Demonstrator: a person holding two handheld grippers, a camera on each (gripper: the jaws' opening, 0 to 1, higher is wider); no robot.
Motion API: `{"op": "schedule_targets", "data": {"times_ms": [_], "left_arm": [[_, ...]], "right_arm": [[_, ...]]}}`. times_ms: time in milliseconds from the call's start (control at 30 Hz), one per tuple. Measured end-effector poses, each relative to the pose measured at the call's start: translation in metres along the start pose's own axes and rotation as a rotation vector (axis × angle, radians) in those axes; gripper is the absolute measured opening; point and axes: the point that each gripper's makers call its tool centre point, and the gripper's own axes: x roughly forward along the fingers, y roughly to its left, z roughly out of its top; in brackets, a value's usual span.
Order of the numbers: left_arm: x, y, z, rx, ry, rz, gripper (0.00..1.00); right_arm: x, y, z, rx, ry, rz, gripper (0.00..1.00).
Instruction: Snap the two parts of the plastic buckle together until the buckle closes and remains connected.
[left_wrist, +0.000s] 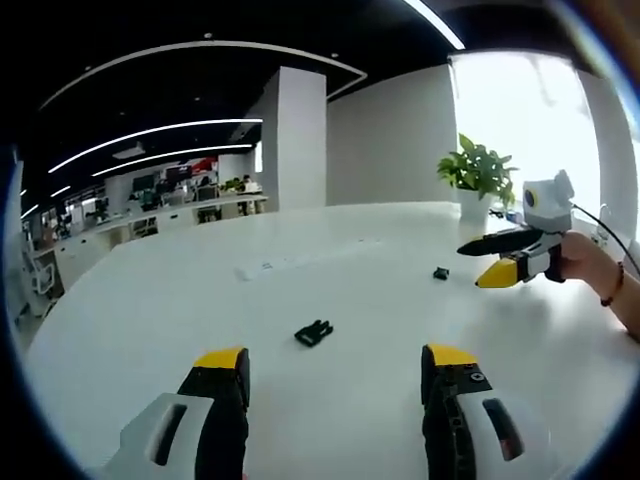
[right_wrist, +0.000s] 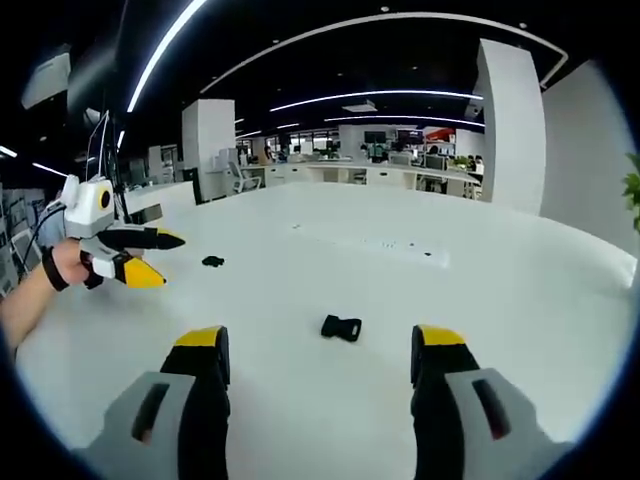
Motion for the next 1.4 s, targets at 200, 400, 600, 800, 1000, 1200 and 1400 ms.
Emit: {"op": "schedule_targets", "data": {"times_ms": [200,400,600,800,1000,1200,1400], "left_arm": [[0.002,0.002,0.000,0.007,0.007,0.000,0.70],[0.003,0.003,-0.005,0.008,0.020,0.003,0.70],[0.002,0.007,-0.004,-0.006,0.015,0.004,0.70],[0.002,0.007,-0.005,-0.005,0.019,0.003,0.70],[0.001,0.007,-0.007,-0.006,0.022,0.009,0.69],[0.002,0.004,-0.010,-0.007,0.029,0.003,0.69],[0.002,0.000,-0.013,-0.021,0.039,-0.013,0.69]], "right_arm": [[0.001,-0.001,-0.003,-0.002,0.009,-0.001,0.74],[0.002,-0.001,-0.005,0.000,0.011,0.003,0.74],[0.004,-0.002,-0.015,-0.003,0.043,0.003,0.72],[0.004,-0.003,-0.013,-0.004,0.036,0.004,0.72],[0.005,-0.002,-0.018,-0.009,0.050,0.007,0.72],[0.006,-0.001,-0.020,-0.014,0.056,0.006,0.71],[0.005,0.001,-0.021,-0.019,0.062,0.010,0.71]]}}
